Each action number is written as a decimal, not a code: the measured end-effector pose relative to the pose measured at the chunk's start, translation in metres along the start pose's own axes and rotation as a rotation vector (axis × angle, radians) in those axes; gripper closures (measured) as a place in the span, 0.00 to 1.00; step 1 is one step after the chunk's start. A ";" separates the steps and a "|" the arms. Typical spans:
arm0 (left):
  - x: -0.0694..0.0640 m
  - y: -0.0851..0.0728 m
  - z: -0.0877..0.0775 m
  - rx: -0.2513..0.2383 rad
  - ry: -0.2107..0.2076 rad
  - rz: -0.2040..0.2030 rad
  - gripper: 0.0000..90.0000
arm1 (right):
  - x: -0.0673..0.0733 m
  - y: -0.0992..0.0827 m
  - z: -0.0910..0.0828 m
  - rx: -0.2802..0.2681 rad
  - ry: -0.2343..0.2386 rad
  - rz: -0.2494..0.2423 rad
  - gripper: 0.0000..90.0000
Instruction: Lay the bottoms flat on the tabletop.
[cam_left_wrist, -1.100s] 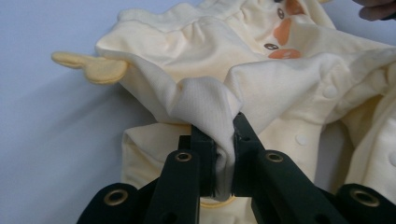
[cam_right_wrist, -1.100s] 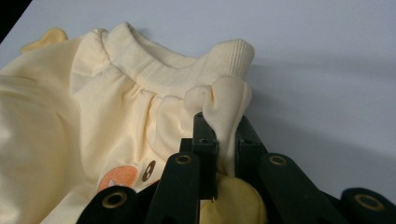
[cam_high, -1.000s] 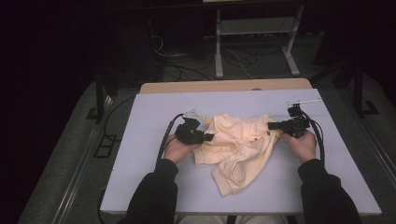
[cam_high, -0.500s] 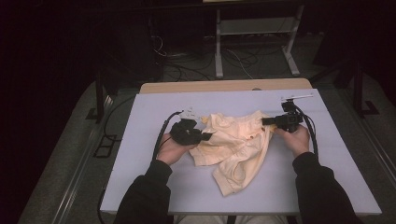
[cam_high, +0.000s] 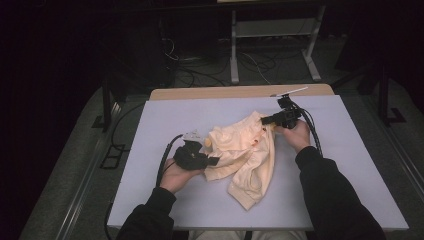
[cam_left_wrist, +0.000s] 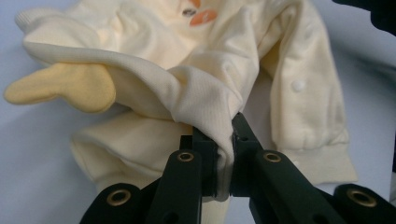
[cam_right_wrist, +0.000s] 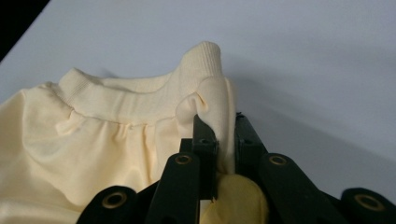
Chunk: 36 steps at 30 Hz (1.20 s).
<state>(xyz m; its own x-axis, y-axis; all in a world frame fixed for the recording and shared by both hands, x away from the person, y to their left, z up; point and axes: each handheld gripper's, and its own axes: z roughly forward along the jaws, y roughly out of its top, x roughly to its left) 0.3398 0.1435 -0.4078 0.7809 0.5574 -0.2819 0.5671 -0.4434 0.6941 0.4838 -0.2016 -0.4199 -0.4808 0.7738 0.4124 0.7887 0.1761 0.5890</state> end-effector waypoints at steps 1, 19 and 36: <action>0.004 -0.004 0.003 -0.002 -0.007 -0.024 0.92 | 0.000 -0.001 0.002 0.005 -0.006 0.000 0.90; 0.012 0.048 -0.035 -0.072 0.057 -0.035 0.31 | 0.011 0.003 -0.034 -0.089 -0.048 -0.041 0.41; 0.060 0.052 0.046 0.096 0.178 -0.182 0.32 | 0.018 -0.013 -0.001 0.034 -0.137 -0.126 0.37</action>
<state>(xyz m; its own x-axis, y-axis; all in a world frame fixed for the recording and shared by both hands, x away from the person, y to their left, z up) 0.4285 0.1214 -0.4189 0.6105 0.7447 -0.2698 0.7227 -0.3844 0.5744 0.4649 -0.1902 -0.4196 -0.5219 0.8195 0.2368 0.7391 0.2958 0.6052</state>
